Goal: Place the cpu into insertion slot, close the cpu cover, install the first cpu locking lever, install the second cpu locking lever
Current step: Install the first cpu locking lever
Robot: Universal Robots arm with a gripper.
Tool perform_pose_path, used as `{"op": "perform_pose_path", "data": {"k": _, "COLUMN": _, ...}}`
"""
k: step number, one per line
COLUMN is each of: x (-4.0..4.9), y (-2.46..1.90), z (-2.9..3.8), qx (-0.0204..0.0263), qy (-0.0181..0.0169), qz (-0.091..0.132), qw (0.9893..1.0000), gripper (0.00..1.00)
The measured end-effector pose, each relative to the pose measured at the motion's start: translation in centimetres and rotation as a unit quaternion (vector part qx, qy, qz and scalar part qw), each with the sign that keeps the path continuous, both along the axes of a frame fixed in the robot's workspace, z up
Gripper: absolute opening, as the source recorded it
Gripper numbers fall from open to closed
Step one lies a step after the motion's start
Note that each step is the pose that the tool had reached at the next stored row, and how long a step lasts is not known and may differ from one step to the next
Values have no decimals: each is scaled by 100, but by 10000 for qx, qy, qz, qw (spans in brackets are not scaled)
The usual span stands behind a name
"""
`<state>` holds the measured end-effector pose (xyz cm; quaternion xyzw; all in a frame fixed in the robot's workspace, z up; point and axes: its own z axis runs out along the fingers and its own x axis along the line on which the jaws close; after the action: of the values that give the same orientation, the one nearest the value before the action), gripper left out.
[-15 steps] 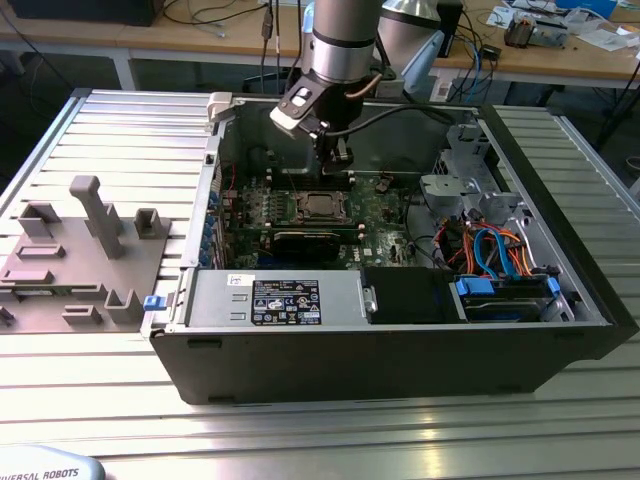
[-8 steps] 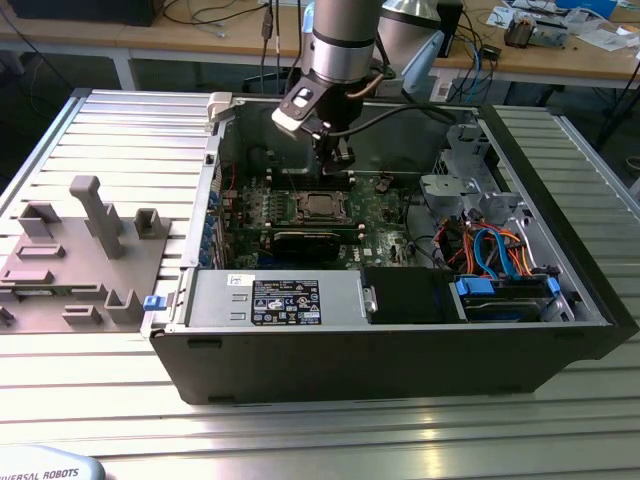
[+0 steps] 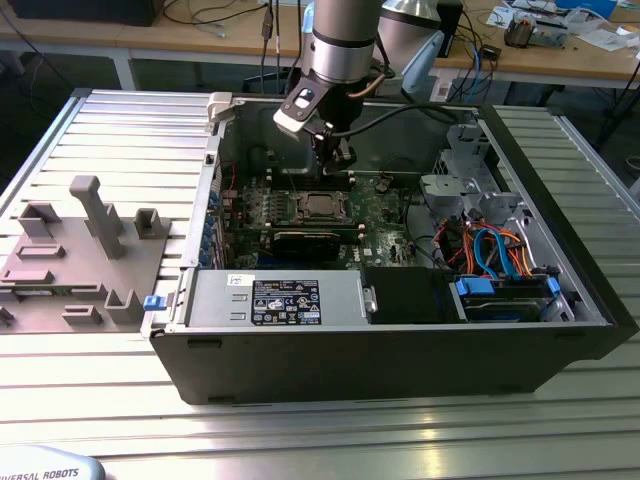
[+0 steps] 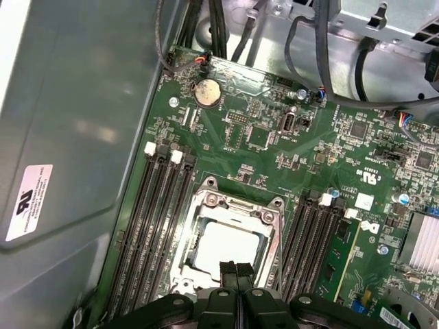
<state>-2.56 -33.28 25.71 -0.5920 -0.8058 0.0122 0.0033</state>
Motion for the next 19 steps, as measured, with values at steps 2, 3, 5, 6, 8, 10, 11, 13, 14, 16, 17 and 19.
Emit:
{"op": "perform_pose_path", "data": {"k": 2, "x": 0, "y": 0, "z": 0, "qx": 0, "qy": 0, "qz": 55, "qw": 10000, "gripper": 11}}
{"op": "perform_pose_path", "data": {"k": 3, "x": 0, "y": 0, "z": 0, "qx": 0, "qy": 0, "qz": 77, "qw": 10000, "gripper": 11}}
{"op": "perform_pose_path", "data": {"k": 5, "x": 0, "y": 0, "z": 0, "qx": 0, "qy": 0, "qz": 161, "qw": 9999, "gripper": 11}}
{"op": "perform_pose_path", "data": {"k": 6, "x": 0, "y": 0, "z": 0, "qx": 0, "qy": 0, "qz": 191, "qw": 9998, "gripper": 11}}
{"op": "perform_pose_path", "data": {"k": 8, "x": 0, "y": 0, "z": 0, "qx": 0, "qy": 0, "qz": 243, "qw": 9997, "gripper": 11}}
{"op": "perform_pose_path", "data": {"k": 10, "x": 0, "y": 0, "z": 0, "qx": 0, "qy": 0, "qz": 283, "qw": 9996, "gripper": 11}}
{"op": "perform_pose_path", "data": {"k": 11, "x": 0, "y": 0, "z": 0, "qx": 0, "qy": 0, "qz": 316, "qw": 9995, "gripper": 11}}
{"op": "perform_pose_path", "data": {"k": 13, "x": 0, "y": 0, "z": 0, "qx": 0, "qy": 0, "qz": 355, "qw": 9994, "gripper": 11}}
{"op": "perform_pose_path", "data": {"k": 14, "x": 0, "y": 0, "z": 0, "qx": 0, "qy": 0, "qz": 375, "qw": 9993, "gripper": 11}}
{"op": "perform_pose_path", "data": {"k": 16, "x": 0, "y": 0, "z": 0, "qx": 0, "qy": 0, "qz": 417, "qw": 9991, "gripper": 11}}
{"op": "perform_pose_path", "data": {"k": 17, "x": 0, "y": 0, "z": 0, "qx": 0, "qy": 0, "qz": 434, "qw": 9991, "gripper": 11}}
{"op": "perform_pose_path", "data": {"k": 19, "x": 0, "y": 0, "z": 0, "qx": -1, "qy": 0, "qz": 498, "qw": 9988, "gripper": 11}}
